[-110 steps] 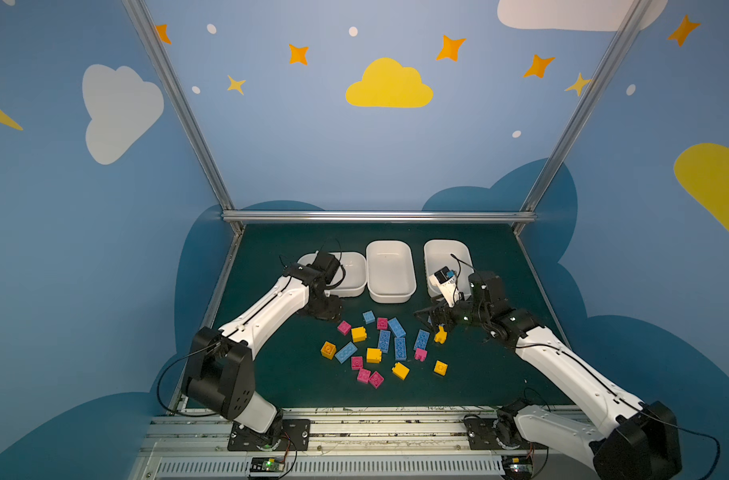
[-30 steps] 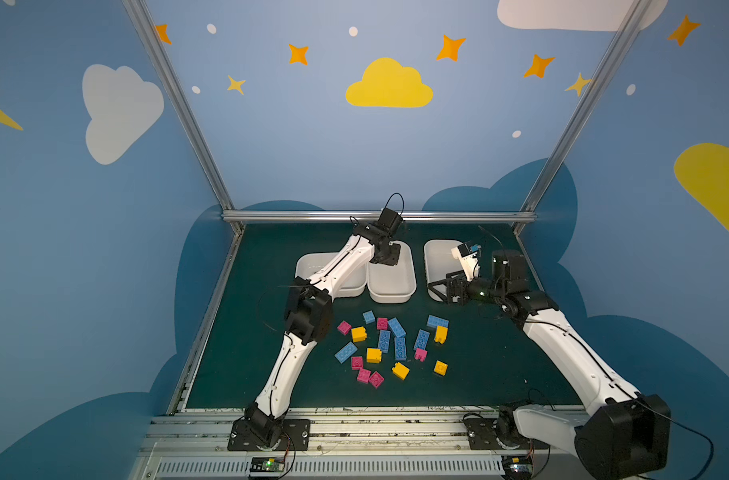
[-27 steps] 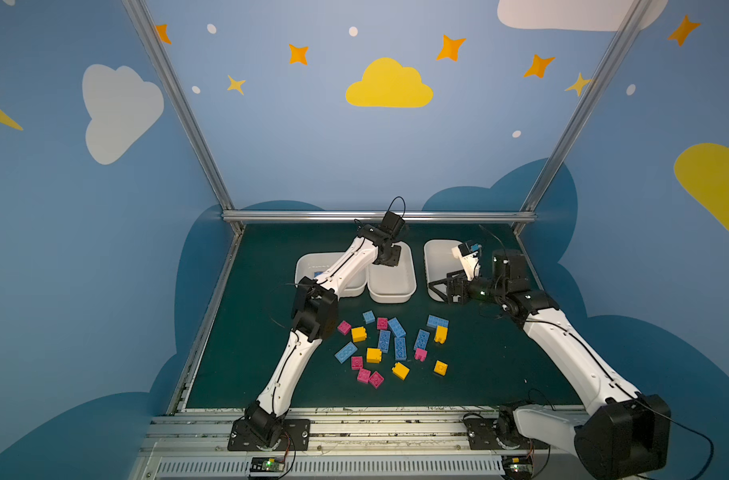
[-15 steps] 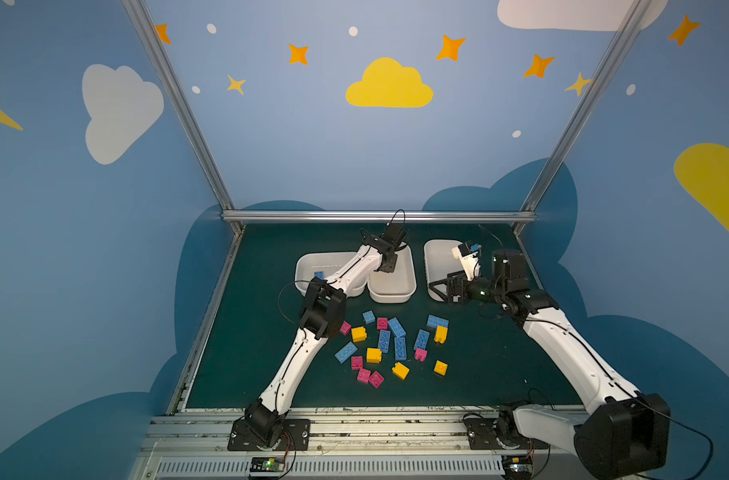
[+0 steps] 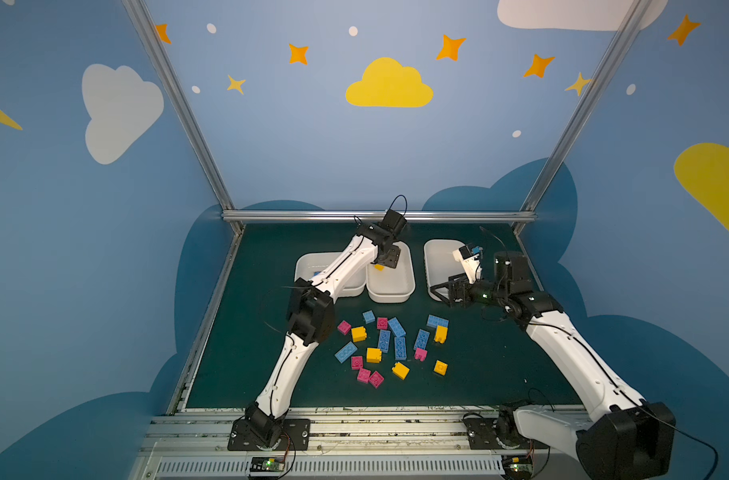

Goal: Sort the legos into containers by color
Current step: 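Carry the yellow brick into the middle bin and open the left gripper, then return the left gripper to the pile and grasp a pink 2x2 brick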

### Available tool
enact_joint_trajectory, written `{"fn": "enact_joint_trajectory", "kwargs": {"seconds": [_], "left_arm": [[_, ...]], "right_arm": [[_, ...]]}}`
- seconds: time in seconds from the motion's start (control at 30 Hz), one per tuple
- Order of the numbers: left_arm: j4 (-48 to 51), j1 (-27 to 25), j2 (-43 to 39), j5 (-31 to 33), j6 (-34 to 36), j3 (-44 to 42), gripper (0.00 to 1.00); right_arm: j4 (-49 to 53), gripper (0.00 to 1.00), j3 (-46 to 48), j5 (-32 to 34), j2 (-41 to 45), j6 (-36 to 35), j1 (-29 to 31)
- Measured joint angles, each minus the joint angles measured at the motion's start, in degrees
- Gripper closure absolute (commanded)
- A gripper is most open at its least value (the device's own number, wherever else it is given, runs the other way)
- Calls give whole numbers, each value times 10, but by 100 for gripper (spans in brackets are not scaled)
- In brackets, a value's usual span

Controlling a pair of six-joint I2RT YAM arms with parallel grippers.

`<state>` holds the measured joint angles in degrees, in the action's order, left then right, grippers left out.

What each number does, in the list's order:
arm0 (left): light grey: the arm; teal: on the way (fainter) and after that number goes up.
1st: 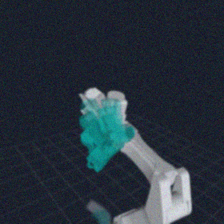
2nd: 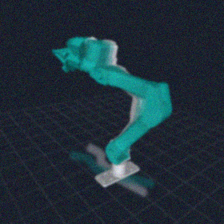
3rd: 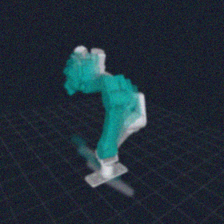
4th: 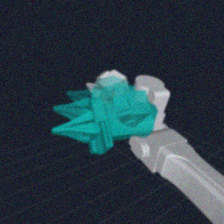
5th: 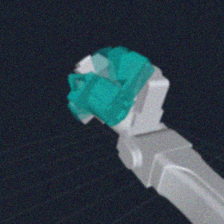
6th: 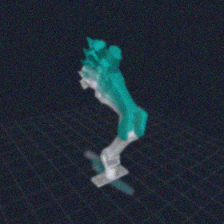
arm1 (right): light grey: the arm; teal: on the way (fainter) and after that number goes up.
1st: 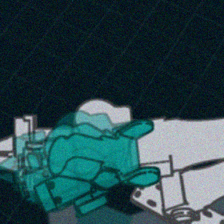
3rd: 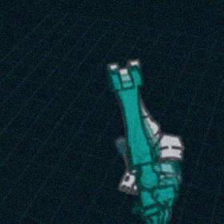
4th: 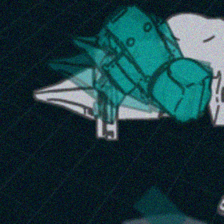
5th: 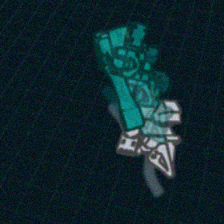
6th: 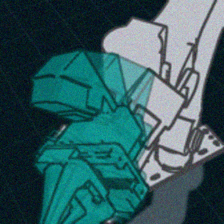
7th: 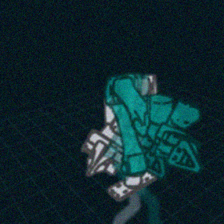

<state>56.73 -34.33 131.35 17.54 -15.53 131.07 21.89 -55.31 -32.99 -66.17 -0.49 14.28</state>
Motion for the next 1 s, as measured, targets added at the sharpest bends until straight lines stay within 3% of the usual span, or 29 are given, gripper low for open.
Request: {"fn": "enact_joint_trajectory", "kwargs": {"seconds": [0.23, 0.47, 0.67, 1.0], "left_arm": [[-4, -3, -218, -34, -23, -266, 23], [-17, -3, -311, -60, -15, -482, 25], [-66, 8, -344, -71, 19, -592, 30], [-140, 41, -340, -107, 62, -658, 40]], "right_arm": [[10, 11, 7, -22, 14, -13, 0], [24, 11, 13, -46, 15, -29, 14], [27, 11, 13, -48, 15, -35, 37], [30, 11, 20, -47, 15, -35, 50]]}}
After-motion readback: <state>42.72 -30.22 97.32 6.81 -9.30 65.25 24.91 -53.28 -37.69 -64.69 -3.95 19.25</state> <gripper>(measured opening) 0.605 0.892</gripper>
